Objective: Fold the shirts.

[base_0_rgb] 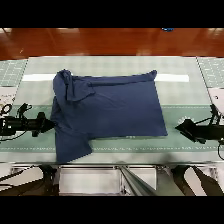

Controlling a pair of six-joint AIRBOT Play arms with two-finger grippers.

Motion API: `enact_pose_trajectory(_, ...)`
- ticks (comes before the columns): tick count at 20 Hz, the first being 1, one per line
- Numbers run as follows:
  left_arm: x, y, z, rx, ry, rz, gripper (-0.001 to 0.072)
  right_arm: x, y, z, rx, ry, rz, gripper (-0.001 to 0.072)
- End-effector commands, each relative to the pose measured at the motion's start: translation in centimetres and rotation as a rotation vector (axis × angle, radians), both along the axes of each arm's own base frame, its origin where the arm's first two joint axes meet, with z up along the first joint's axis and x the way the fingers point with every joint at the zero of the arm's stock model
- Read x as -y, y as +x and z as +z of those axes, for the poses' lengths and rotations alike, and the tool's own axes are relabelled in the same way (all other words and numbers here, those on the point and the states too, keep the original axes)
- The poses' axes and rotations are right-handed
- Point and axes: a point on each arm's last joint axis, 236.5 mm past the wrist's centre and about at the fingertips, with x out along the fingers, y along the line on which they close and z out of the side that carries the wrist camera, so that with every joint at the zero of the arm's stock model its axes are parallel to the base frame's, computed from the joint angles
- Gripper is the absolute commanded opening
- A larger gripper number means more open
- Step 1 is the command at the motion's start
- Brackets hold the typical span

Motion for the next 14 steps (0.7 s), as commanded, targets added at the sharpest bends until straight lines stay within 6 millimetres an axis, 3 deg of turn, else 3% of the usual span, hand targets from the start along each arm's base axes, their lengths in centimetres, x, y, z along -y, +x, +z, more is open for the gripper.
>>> enact_pose_trajectory(1, 0.2, 0.1, 0.3, 0.004, -0.012, -0.005, 0.0018, -0.4, -1.1, -1.5, -0.034, 0.016, -0.009, 0.0411)
enact_pose_trajectory(6, 0.2, 0.2, 0.3, 0.004, -0.012, -0.005, 0.0018, -2.8, -0.1, -2.0, -0.03, 0.16, 0.009, 0.0411)
enact_pose_trajectory(10, 0.2, 0.2, 0.3, 0.004, -0.012, -0.004, 0.0018, -3.9, -0.5, -3.5, -0.092, 0.242, 0.016, 0.0411)
enact_pose_trajectory(14, 0.2, 0.2, 0.3, 0.005, -0.011, -0.005, 0.0018, -6.5, 1.1, -3.4, -0.055, 0.347, 0.04, 0.0411)
